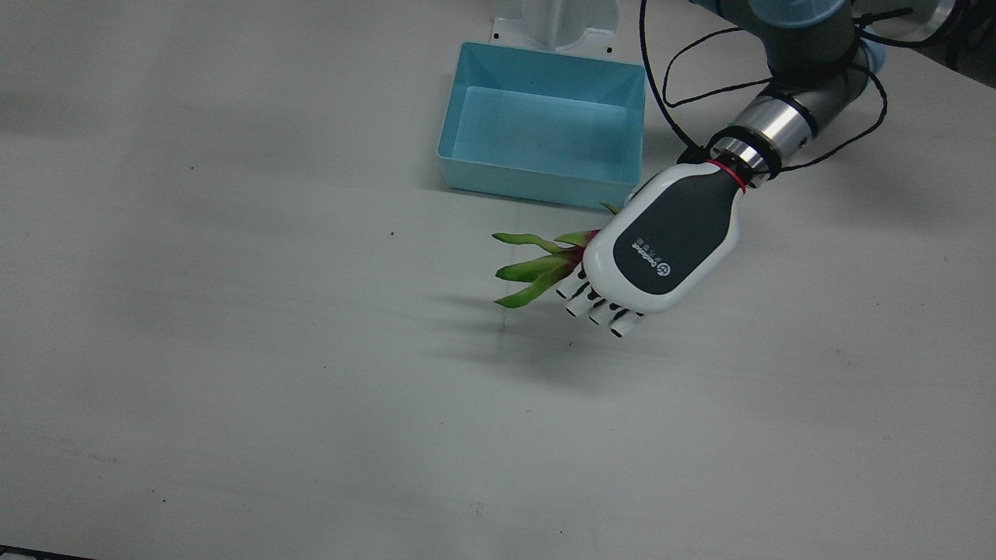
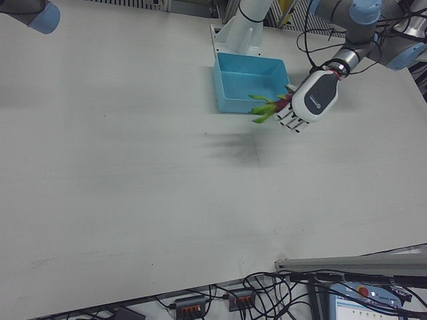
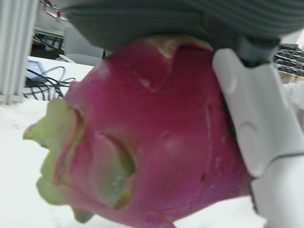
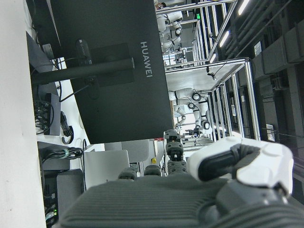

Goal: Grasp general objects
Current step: 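Lift the dragon fruit with the left hand and carry it toward the blue tray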

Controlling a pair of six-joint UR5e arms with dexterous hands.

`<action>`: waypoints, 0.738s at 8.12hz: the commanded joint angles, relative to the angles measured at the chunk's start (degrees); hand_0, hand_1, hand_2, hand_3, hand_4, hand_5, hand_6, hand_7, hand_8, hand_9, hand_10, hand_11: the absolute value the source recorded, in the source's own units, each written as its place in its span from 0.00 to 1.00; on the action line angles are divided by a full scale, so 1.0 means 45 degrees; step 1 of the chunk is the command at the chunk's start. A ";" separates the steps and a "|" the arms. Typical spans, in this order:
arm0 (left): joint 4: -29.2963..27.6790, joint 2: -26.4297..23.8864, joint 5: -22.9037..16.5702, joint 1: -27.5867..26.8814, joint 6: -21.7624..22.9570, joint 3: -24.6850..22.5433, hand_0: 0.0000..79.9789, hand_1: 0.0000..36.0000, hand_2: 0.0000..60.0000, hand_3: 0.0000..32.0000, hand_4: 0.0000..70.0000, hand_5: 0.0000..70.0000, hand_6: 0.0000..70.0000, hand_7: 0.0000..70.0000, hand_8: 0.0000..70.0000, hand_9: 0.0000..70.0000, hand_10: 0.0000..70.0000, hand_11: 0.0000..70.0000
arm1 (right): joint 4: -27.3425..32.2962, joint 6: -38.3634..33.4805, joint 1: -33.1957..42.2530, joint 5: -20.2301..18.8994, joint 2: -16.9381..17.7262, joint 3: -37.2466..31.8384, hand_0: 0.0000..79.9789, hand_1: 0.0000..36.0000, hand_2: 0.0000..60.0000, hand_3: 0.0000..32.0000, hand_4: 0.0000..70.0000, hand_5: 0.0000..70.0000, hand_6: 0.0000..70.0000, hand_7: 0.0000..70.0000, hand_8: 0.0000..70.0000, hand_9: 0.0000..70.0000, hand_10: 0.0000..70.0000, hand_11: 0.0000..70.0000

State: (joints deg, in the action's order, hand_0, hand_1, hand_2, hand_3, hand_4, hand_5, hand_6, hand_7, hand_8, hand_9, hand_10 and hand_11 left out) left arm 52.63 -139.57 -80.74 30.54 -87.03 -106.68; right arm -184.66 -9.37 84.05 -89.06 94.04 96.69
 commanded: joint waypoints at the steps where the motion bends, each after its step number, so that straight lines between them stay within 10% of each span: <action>1: 0.2030 -0.2554 -0.0594 -0.2929 -0.1099 0.0073 1.00 1.00 1.00 0.00 0.82 1.00 1.00 1.00 1.00 1.00 1.00 1.00 | 0.0000 0.0011 0.0013 0.0006 0.0000 -0.0003 0.00 0.00 0.00 0.00 0.00 0.00 0.00 0.00 0.00 0.00 0.00 0.00; 6: 0.2348 -0.2793 -0.0593 -0.2978 -0.1636 0.0269 1.00 1.00 1.00 0.00 0.93 1.00 1.00 1.00 1.00 1.00 1.00 1.00 | 0.0000 0.0011 -0.0006 -0.0013 0.0000 -0.0003 0.00 0.00 0.00 0.00 0.00 0.00 0.00 0.00 0.00 0.00 0.00 0.00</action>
State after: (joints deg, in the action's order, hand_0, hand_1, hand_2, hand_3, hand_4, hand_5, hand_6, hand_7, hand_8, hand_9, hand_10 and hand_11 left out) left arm 63.43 -152.22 -83.33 16.72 -94.21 -105.96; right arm -184.66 -9.37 84.06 -89.06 94.04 96.68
